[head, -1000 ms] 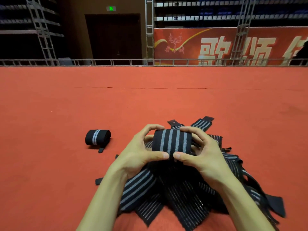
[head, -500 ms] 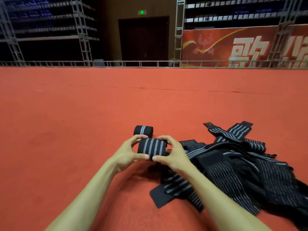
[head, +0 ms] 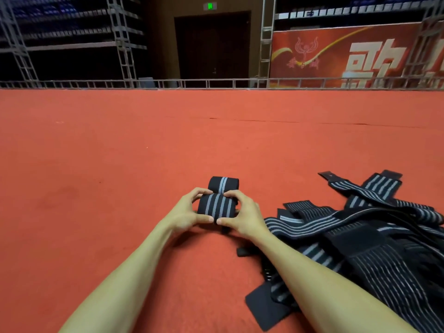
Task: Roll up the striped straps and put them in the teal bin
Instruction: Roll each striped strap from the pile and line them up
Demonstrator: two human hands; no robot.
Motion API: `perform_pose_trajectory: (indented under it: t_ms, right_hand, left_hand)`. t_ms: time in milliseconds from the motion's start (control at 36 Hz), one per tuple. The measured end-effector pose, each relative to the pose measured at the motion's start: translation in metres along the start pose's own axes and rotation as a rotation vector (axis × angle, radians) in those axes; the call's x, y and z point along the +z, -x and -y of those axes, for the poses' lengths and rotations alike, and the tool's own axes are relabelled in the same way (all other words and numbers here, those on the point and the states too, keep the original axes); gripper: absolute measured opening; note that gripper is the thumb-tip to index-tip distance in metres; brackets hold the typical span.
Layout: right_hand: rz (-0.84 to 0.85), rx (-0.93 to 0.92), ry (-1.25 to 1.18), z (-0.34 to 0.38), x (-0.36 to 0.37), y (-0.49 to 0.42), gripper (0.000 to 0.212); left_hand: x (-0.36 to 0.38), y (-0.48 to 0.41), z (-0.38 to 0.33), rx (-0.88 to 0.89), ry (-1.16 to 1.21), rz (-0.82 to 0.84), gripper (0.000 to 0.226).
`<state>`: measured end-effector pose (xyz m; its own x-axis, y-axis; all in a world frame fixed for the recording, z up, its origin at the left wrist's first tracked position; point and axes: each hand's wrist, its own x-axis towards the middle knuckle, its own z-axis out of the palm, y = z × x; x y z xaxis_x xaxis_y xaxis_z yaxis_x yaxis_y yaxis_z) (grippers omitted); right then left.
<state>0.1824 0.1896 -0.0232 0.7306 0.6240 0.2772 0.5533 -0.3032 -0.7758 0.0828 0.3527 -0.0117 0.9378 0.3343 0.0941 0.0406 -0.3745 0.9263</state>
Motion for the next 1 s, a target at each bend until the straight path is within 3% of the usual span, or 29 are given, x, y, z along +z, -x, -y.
perform_pose_trajectory:
  t_ms: [139, 278, 500, 694, 833, 1000]
  right_hand:
    - [0.014, -0.014, 0.050, -0.003, 0.002, -0.006, 0.069]
    - [0.058, 0.007, 0.093, 0.005, -0.005, -0.008, 0.061]
    - [0.054, 0.084, 0.197, 0.001, -0.008, -0.013, 0.065]
    - [0.096, 0.044, 0.266, 0.011, -0.011, -0.009, 0.063]
    - [0.078, -0.006, 0.233, 0.028, -0.058, -0.006, 0.055]
    - [0.154, 0.014, 0.445, 0.017, -0.152, 0.025, 0.046]
  left_hand:
    - [-0.004, -0.007, 0.007, 0.017, -0.099, 0.023, 0.058]
    - [-0.006, -0.010, 0.004, 0.042, -0.131, -0.040, 0.036]
    - [-0.004, -0.020, 0.002, 0.067, -0.387, -0.008, 0.038]
    - [-0.006, -0.020, -0.003, 0.056, -0.564, 0.014, 0.040]
    - [-0.003, -0.015, -0.023, 0.091, -0.779, -0.025, 0.038]
    - [0.052, 0.000, -0.069, 0.193, -0.668, 0.034, 0.023]
